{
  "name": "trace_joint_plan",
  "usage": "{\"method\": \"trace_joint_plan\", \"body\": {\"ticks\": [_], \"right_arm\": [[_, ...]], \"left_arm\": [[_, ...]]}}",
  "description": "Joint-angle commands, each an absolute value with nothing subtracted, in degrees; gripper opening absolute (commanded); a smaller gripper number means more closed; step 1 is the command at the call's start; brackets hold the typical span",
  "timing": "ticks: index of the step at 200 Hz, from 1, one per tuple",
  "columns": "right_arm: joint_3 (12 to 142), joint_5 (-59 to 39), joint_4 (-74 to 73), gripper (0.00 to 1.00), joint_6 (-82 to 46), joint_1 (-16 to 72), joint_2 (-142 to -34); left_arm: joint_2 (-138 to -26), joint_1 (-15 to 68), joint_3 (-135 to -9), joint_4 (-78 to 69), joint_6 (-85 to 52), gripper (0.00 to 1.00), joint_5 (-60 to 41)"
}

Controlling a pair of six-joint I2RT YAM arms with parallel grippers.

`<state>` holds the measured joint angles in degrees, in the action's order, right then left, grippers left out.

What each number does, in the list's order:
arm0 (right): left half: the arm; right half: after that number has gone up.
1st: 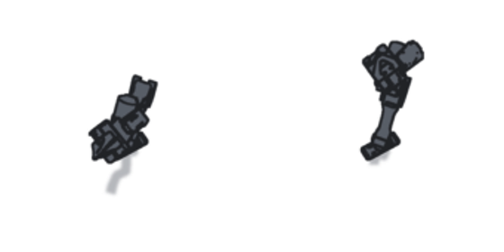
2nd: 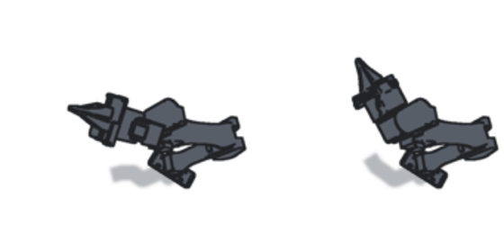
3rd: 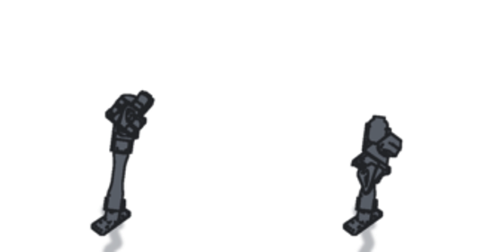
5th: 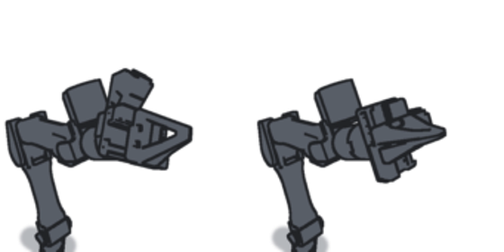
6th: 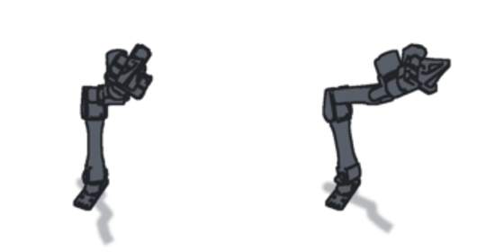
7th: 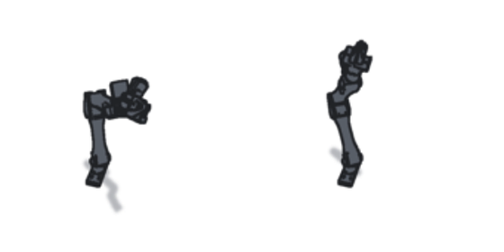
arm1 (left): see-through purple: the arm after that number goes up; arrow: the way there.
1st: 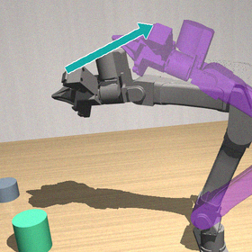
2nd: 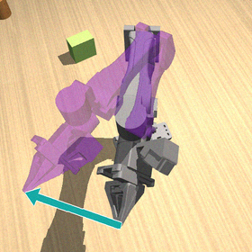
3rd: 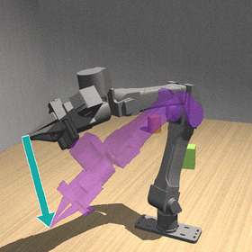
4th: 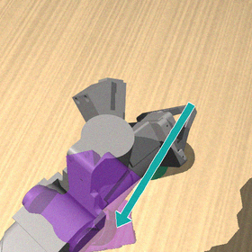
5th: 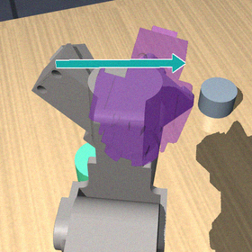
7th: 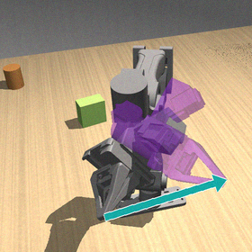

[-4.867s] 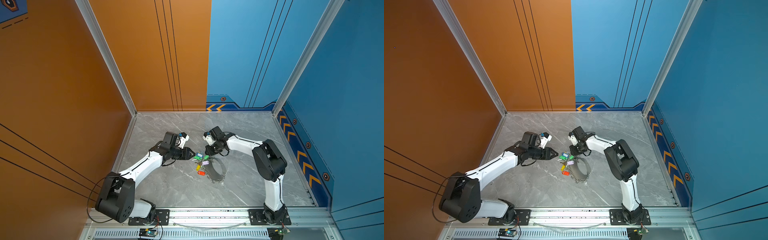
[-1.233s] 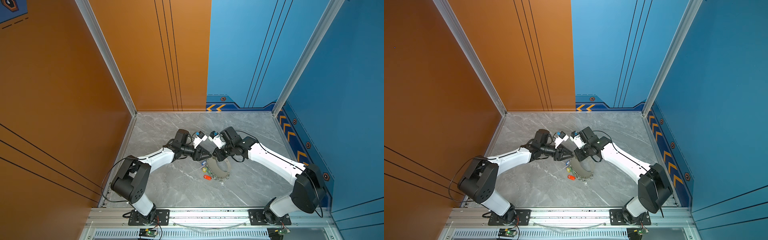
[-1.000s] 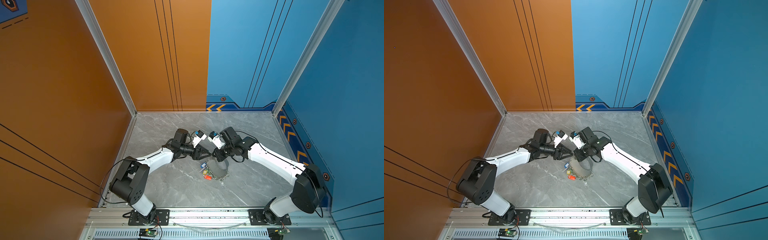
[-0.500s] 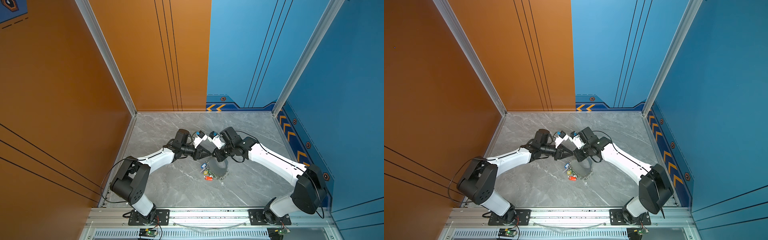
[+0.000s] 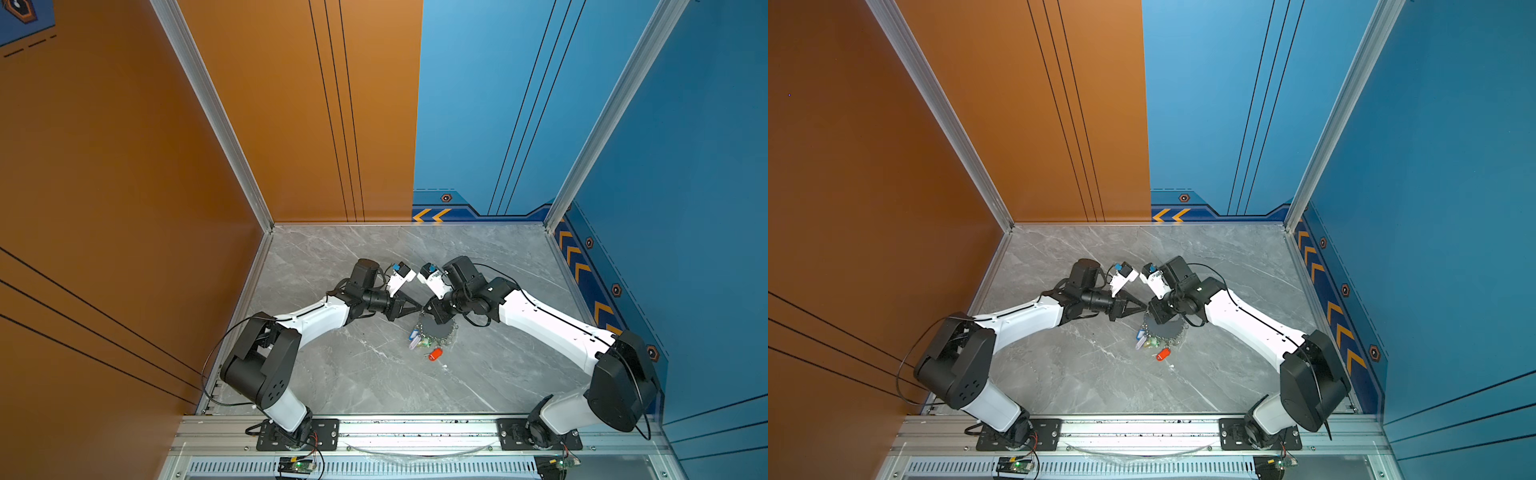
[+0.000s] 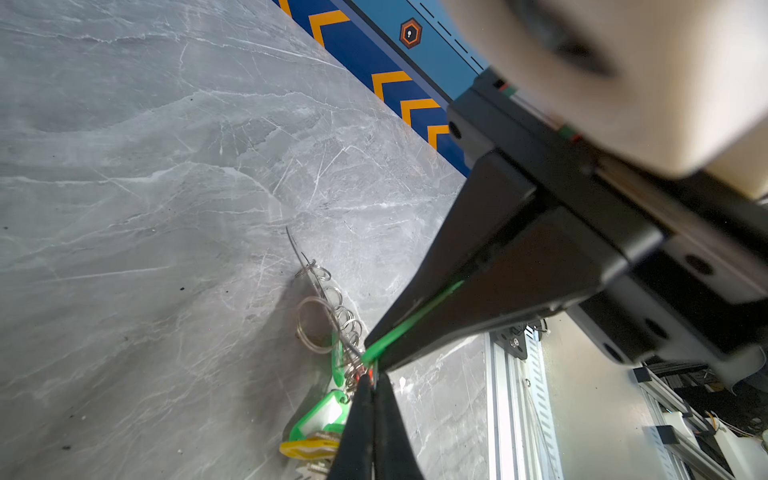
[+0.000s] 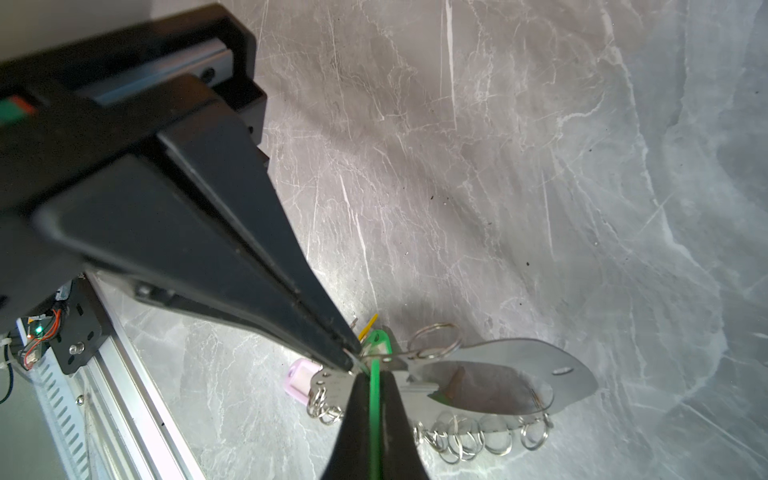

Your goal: Remove the keys from the keyring

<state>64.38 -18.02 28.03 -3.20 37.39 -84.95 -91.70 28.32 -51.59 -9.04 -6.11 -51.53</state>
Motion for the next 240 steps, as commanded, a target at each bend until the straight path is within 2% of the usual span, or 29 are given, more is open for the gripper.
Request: {"method": "trace_joint_plan", "body": {"ticks": [1,33,98,151,175,209,240], "right_arm": [[61.8,-19.1,24.9,0.03,-5.5,37.0,-83.3],[58.7,-19.8,21.5,0.03,-7.7,36.9,-82.6],[53.2,-23.4,13.6,0.02,-12.8,34.9,-81.0],[50.6,-26.2,8.0,0.02,-16.8,34.8,-79.4],[51.0,-22.8,8.9,0.02,-17.3,33.0,-77.6],[52.7,-10.6,13.3,0.03,-18.3,28.8,-75.9],[56.5,-2.8,19.6,0.02,-19.1,25.2,-80.5]], "left_arm": [[-88.3,28.0,-49.1,-15.1,-10.7,0.00,-49.8],[-86.4,27.3,-44.9,-26.0,-18.3,0.00,-48.6],[-84.5,25.2,-41.2,-38.7,-27.9,0.00,-49.0],[-83.6,24.8,-39.9,-41.4,-30.2,0.00,-46.5],[-83.6,23.9,-39.1,-41.4,-30.8,0.00,-45.3],[-79.9,18.8,-35.2,-40.8,-32.6,0.00,-41.0],[-71.5,14.4,-35.3,-24.1,-26.5,0.00,-32.3]]}}
